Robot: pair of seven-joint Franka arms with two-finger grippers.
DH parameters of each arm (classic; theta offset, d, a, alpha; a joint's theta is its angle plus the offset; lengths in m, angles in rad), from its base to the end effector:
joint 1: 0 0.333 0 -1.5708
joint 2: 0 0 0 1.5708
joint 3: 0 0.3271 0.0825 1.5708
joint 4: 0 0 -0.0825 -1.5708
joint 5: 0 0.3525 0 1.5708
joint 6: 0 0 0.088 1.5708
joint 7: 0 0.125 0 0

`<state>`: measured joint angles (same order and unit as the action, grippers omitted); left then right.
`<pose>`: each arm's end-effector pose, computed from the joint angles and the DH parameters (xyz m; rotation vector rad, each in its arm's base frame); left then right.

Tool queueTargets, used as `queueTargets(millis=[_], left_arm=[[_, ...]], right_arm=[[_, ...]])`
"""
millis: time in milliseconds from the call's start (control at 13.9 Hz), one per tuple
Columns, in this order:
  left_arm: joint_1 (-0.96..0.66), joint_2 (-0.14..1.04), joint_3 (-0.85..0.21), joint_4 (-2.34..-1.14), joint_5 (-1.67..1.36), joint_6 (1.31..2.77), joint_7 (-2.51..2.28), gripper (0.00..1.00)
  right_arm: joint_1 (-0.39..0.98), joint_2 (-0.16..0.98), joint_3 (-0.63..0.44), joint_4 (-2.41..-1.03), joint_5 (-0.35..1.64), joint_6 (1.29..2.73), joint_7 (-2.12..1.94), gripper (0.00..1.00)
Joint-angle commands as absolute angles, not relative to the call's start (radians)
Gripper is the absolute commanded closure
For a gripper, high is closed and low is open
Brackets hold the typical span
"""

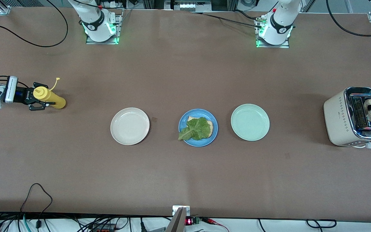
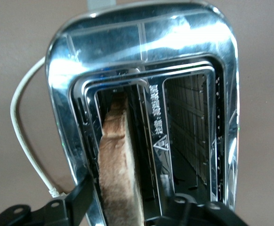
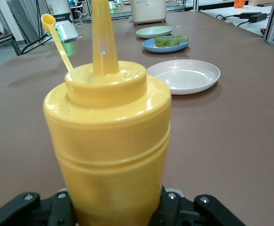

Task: Make sandwich in blue plate with both arms
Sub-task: 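Grasp and lift the second bread slice while the right gripper releases the bottle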

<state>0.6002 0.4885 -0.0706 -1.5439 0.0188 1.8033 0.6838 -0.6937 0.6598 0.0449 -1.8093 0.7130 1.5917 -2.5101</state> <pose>0.5448 0.3282 0.3589 2.9776 -0.2330 -0.2669 0.4737 -0.2595 0.1902 -1.5885 -1.4827 -0.8360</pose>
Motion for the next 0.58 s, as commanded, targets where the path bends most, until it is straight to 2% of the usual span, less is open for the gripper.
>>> queueTargets(millis=[0,72,144,289,505], left_arm=[[0.600,0.482,-0.084,-1.542,0.002,1.737,0.628,0.70],[0.598,0.480,-0.086,-1.540,0.003,1.736,0.624,0.80],[0.598,0.479,-0.086,-1.539,0.005,1.735,0.626,0.87],[0.598,0.476,-0.086,-1.532,0.006,1.727,0.646,0.99],[0.603,0.454,-0.086,-1.525,0.008,1.713,0.695,0.99]], right_arm=[[-0.719,0.672,0.066,-1.789,0.719,1.566,-2.514,0.44],[-0.719,0.672,0.066,-1.789,0.719,1.566,-2.510,0.20],[-0.719,0.675,0.066,-1.790,0.718,1.566,-2.510,0.04],[-0.719,0.680,0.066,-1.790,0.719,1.566,-2.510,0.00],[-0.729,0.678,0.066,-1.789,0.718,1.565,-2.510,0.00]])
